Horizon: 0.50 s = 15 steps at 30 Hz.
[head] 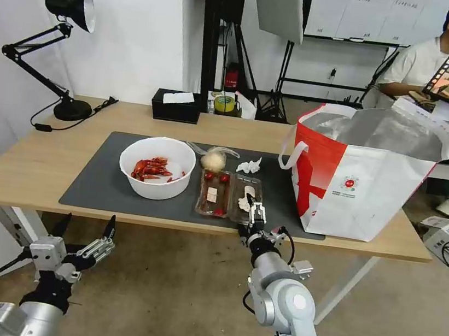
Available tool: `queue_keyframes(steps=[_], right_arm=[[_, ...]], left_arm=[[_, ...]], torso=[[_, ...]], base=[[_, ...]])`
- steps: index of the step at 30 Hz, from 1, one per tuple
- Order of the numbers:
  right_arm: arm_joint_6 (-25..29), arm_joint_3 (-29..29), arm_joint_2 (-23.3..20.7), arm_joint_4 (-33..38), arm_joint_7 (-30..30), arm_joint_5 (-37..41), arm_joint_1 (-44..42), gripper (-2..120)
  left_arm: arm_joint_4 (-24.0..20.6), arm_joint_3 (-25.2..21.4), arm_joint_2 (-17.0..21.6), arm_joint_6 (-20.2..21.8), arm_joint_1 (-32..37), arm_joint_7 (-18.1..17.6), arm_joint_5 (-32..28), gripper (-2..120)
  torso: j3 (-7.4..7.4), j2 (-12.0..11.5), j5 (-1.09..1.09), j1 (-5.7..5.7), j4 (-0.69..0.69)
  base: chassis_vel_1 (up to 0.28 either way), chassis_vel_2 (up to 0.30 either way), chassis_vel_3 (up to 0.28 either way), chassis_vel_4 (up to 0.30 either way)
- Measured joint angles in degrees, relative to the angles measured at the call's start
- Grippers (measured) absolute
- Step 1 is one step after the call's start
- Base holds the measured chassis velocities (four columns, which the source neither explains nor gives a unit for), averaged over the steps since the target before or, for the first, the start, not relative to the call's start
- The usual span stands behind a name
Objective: Pick up the trash from the table and place it into the takeout bag.
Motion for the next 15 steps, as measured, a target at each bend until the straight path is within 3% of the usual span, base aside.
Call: queue_keyframes(steps=[15], right_arm=[[0.2,0.9,0.0,1.2,0.3,-0.2,1.3,100]], left_arm=[[-0.3,0.0,0.1,0.0,0.2,0.0,-0.2,100]], torso=[[0.02,0.0,0.01,0.02,0.01]], base=[[0.000,0.000,0.000,0.000]])
